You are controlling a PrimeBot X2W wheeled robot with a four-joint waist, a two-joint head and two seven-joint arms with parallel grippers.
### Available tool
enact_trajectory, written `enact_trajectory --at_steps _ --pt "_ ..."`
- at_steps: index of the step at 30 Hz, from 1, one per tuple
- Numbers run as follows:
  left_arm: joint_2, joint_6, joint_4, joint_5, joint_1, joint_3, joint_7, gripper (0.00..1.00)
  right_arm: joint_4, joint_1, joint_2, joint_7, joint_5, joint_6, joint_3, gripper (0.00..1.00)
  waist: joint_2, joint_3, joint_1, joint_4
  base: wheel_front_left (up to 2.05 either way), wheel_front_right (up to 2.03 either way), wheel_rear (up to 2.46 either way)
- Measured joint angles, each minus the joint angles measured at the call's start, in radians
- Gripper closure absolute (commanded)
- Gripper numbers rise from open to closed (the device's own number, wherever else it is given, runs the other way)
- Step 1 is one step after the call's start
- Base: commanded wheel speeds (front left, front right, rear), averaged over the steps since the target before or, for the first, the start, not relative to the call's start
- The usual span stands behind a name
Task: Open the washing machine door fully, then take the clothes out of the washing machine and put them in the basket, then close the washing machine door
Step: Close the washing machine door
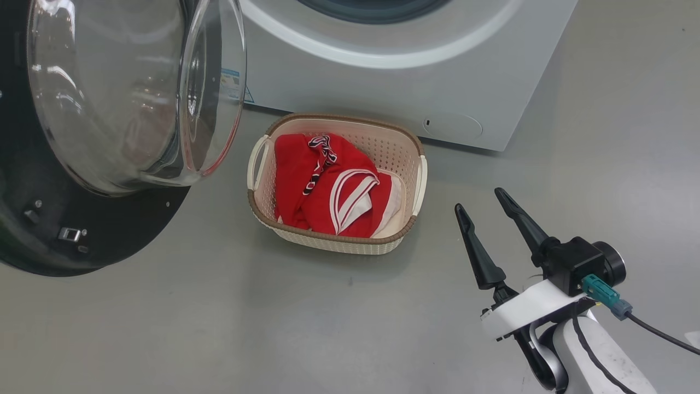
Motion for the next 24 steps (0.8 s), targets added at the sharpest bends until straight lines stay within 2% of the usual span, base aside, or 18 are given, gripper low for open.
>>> enact_trajectory --at_steps 7,13,18,24 --pt "-0.046 -0.020 -0.033 -0.041 0.032 -0.004 0.063 1.00 0.003 0.004 0.000 0.000 0.000 0.000 0.000 0.00 0.0000 -0.011 0.0000 0.000 0.00 0.00 0.00" --pt "-0.122 -0.031 -0.077 -0.054 0.067 -0.034 0.130 1.00 0.016 0.006 0.000 -0.007 0.008 0.000 0.000 0.00 0.0000 -0.029 0.0000 -0.001 0.00 0.00 0.00" --pt "-0.159 -0.034 -0.121 -0.065 0.104 -0.051 0.184 1.00 0.017 0.020 0.000 -0.009 0.009 0.000 -0.004 0.00 0.0000 -0.048 0.0000 -0.002 0.00 0.00 0.00" --pt "-0.206 -0.035 -0.176 -0.076 0.128 -0.060 0.197 1.00 0.017 0.028 0.000 -0.009 0.011 0.000 -0.004 0.00 0.0000 -0.058 0.0000 -0.001 0.00 0.00 0.00"
